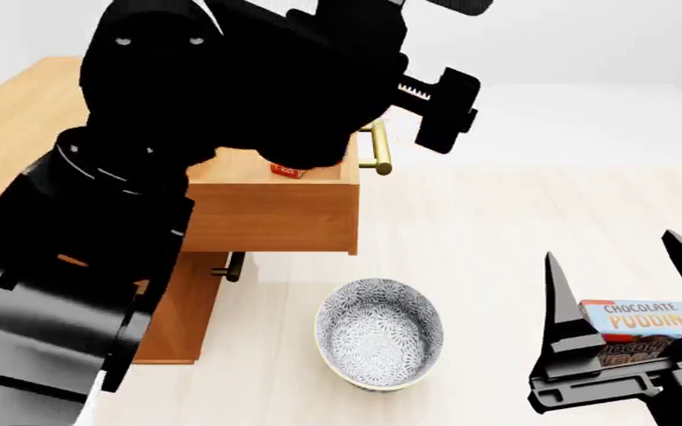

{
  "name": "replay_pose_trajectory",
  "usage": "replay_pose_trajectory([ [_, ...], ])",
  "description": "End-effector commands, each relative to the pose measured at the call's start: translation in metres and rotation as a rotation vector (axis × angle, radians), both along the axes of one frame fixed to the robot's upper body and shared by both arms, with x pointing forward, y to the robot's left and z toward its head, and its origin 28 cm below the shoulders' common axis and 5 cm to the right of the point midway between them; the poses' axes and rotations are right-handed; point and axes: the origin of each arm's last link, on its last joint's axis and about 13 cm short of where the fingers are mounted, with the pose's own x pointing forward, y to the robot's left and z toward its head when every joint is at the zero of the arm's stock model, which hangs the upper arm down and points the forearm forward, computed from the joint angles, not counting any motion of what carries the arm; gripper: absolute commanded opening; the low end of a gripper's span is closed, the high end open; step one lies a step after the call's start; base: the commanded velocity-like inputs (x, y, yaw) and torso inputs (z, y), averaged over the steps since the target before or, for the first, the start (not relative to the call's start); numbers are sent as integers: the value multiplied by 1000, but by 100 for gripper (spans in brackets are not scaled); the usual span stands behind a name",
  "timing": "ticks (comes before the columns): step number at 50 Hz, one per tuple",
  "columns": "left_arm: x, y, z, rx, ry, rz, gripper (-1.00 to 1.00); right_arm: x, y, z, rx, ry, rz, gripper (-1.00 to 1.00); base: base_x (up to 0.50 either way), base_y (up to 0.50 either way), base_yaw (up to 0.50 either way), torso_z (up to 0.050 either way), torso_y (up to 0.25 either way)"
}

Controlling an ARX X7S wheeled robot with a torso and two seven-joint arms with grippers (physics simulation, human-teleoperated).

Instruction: Put the butter at the back in the top drawer of the cabinet and close it.

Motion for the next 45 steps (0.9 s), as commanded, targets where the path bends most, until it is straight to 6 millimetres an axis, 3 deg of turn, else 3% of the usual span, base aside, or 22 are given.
replay_pose_trajectory([
  [1, -23, -41, -12, 72, -21, -43, 100, -7, 1, -10, 2, 0, -27, 100, 0, 0, 0, 0, 0],
  [11, -38, -65, -24, 76, 2, -109, 100, -16, 2, -20, 5, -14, -27, 100, 0, 0, 0, 0, 0],
  [28, -47, -66, -53, 133, 55, -119, 100, -21, 3, -25, 6, -21, -35, 100, 0, 0, 0, 0, 0],
  [45, -38, -62, -83, 186, 130, -80, 100, -24, 3, -26, 12, -20, -44, 100, 0, 0, 0, 0, 0],
])
